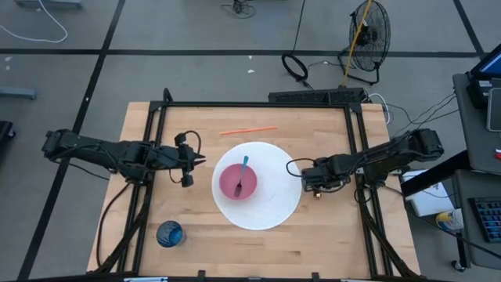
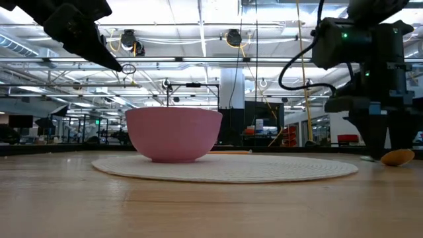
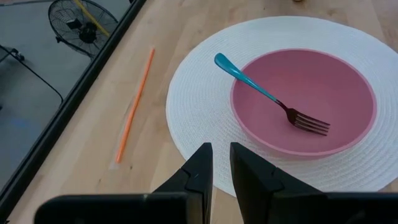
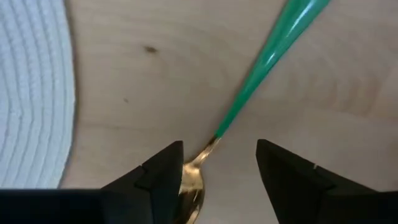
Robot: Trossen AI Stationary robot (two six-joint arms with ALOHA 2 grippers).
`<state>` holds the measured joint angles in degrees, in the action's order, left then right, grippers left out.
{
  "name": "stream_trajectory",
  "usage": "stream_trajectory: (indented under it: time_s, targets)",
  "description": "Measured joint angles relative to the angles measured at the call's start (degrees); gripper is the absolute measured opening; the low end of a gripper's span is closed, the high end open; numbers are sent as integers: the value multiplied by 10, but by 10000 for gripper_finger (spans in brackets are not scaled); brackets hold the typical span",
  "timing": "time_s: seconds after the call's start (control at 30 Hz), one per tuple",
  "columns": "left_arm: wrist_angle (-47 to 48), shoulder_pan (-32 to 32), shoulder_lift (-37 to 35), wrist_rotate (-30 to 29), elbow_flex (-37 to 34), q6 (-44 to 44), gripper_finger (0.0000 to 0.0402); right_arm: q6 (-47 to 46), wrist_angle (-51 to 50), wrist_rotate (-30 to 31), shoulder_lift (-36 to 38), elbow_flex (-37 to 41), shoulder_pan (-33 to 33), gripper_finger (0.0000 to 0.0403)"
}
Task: Pick & Place Utensil
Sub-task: Put the green spoon into the pink bowl
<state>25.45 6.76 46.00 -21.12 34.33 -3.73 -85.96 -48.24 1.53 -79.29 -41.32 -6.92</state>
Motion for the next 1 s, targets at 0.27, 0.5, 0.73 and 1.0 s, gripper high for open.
stream_trajectory:
  time_s: [0.27, 0.5, 0.73, 1.0]
  targets:
    - [0, 0, 0, 0, 0, 4, 63, 7, 67, 14, 2, 30, 1, 182]
    - [0, 0, 0, 0, 0, 3, 63, 0, 77, 14, 2, 47, 1, 150]
    - [0, 0, 0, 0, 0, 2, 63, 35, 74, 14, 1, 48, 1, 106]
    - [0, 0, 0, 0, 0, -1, 63, 77, 73, 26, 1, 49, 1, 53]
